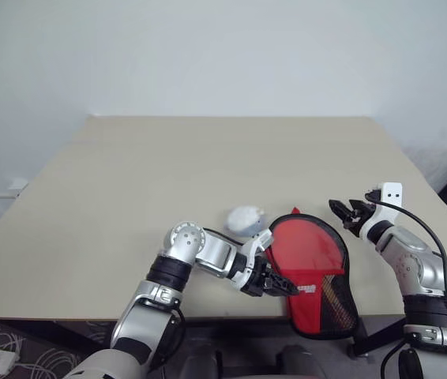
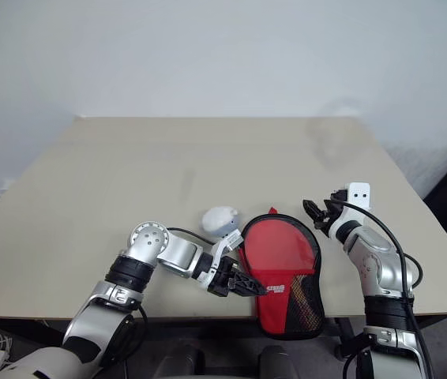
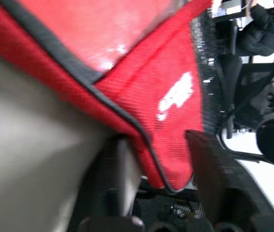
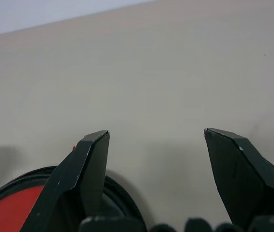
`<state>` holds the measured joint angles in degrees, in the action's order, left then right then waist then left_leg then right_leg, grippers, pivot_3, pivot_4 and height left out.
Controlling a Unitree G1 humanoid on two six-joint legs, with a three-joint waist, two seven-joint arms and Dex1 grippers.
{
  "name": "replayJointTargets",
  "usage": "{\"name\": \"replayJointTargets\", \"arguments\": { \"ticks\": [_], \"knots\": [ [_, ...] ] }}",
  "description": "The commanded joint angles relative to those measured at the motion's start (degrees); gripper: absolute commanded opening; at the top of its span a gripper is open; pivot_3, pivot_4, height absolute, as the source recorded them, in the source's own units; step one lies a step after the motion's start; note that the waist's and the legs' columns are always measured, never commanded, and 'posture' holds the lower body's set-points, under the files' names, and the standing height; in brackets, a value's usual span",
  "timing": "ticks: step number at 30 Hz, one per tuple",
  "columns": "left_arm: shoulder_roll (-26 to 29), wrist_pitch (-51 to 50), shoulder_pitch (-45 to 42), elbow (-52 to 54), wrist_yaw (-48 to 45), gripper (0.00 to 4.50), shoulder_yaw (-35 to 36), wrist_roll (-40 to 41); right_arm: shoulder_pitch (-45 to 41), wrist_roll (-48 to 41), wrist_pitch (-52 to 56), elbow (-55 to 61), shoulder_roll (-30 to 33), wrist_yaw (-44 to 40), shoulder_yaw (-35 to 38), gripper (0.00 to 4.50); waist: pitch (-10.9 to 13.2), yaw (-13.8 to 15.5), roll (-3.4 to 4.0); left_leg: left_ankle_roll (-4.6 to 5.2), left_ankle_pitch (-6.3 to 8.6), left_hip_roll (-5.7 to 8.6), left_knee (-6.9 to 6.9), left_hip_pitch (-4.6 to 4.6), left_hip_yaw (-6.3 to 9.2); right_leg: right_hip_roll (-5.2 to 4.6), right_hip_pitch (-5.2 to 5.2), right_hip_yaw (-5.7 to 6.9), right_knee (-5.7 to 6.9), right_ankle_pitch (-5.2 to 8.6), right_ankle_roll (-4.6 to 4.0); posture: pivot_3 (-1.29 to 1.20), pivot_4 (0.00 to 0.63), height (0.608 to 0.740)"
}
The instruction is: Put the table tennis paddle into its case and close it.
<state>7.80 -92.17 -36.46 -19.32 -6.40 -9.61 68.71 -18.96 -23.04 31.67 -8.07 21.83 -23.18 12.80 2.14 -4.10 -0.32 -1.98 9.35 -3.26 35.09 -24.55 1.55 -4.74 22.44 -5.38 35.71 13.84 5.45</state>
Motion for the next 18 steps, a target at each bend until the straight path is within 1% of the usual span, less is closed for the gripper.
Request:
{"name": "replayJointTargets", "arguments": {
  "ticks": [1, 2, 4, 6, 7, 8, 9, 11, 14, 18],
  "knots": [
    [3.84, -0.33, -2.14, 2.9, 1.14, 3.05, 0.66, -0.77, -1.72, -0.31, -0.23, 1.16, 0.81, -0.71, 0.48, 3.4, 0.0, -0.02, 0.0, 0.0, 0.0, 0.0, 0.0, 0.01, 0.0, 0.0, 0.0, 0.0, 0.0, 0.0, 0.0, 0.0, 0.0, 0.74],
    [5.82, -0.33, -3.08, 4.19, -0.33, 3.05, -0.17, -0.02, -1.99, -0.45, -0.14, 1.12, 0.85, -0.9, 0.55, 3.4, 0.0, -0.14, 0.0, -0.01, 0.0, 0.0, -0.01, 0.01, 0.01, 0.0, 0.02, 0.0, 0.03, 0.0, -0.01, 0.0, 0.0, 0.74],
    [10.8, 0.2, -4.32, 12.2, -5.19, 3.05, -3.1, -1.88, -2.53, -1.29, -0.46, 1.14, 0.71, -1.41, 1.33, 3.4, 0.01, -0.57, 0.01, -0.02, 0.0, 0.0, -0.06, 0.03, 0.06, 0.06, 0.09, -0.02, 0.08, -0.01, -0.02, 0.0, 0.0, 0.74],
    [17.4, 8.31, -4.4, 23.27, -12.75, 3.05, -8.89, -8.61, -3.29, -3.68, 0.18, 1.07, 0.29, -1.89, 3.43, 3.4, 0.03, -0.75, 0.05, -0.08, -0.02, 0.0, -0.16, 0.0, 0.12, 0.11, 0.14, -0.03, 0.07, -0.01, -0.03, 0.0, 0.0, 0.74],
    [20.08, 13.37, -4.22, 26.98, -16.39, 3.05, -11.6, -12.39, -3.53, -4.49, 0.61, 1.18, 0.29, -2.12, 4.06, 3.4, 0.04, -0.74, 0.07, -0.09, -0.02, 0.0, -0.22, 0.01, 0.12, 0.1, 0.1, -0.03, 0.02, -0.02, -0.04, 0.0, 0.0, 0.74],
    [22.45, 20.81, -3.91, 29.85, -20.42, 3.05, -14.49, -17.57, -3.58, -4.68, 0.68, 1.45, 0.61, -2.73, 3.98, 3.4, 0.04, -0.65, 0.07, -0.11, -0.01, 0.0, -0.24, 0.01, 0.12, 0.1, 0.09, -0.04, -0.04, -0.01, -0.04, 0.0, 0.0, 0.74],
    [23.81, 27.27, -3.59, 31.41, -23.52, 3.05, -16.46, -22.09, -3.55, -4.52, 0.6, 1.73, 0.96, -3.35, 3.6, 3.4, 0.04, -0.36, 0.07, -0.11, -0.01, 0.01, -0.25, 0.0, 0.11, 0.1, 0.07, -0.04, -0.08, -0.02, -0.05, 0.0, 0.0, 0.74],
    [23.18, 33.18, -3.96, 30.96, -26.45, 3.05, -18.15, -26.89, -3.59, -4.47, 0.91, 1.9, 1.41, -4.61, 3.03, 3.4, 0.04, 0.31, 0.07, -0.11, -0.01, 0.01, -0.23, 0.01, 0.1, 0.1, 0.03, -0.03, -0.12, -0.02, -0.05, 0.0, 0.0, 0.74],
    [17.97, 37.28, -3.94, 28.54, -27.67, 3.05, -18.05, -30.1, -3.99, -4.63, 1.44, 2.12, 1.91, -6.36, 2.26, 3.4, 0.05, 0.61, 0.06, -0.09, -0.02, 0.02, -0.08, -0.01, 0.11, 0.1, 0.01, -0.03, -0.12, -0.01, -0.04, 0.0, 0.0, 0.74],
    [11.09, 43.21, -2.2, 24.88, -27.96, 3.05, -21.1, -36.61, -5.6, -4.53, 1.61, 1.13, 2.69, -8.05, 1.33, 3.4, 0.07, 0.39, 0.11, -0.07, -0.02, 0.01, -0.03, -0.05, 0.11, 0.1, 0.02, -0.05, -0.07, -0.01, -0.03, 0.0, 0.0, 0.74]
  ]
}}
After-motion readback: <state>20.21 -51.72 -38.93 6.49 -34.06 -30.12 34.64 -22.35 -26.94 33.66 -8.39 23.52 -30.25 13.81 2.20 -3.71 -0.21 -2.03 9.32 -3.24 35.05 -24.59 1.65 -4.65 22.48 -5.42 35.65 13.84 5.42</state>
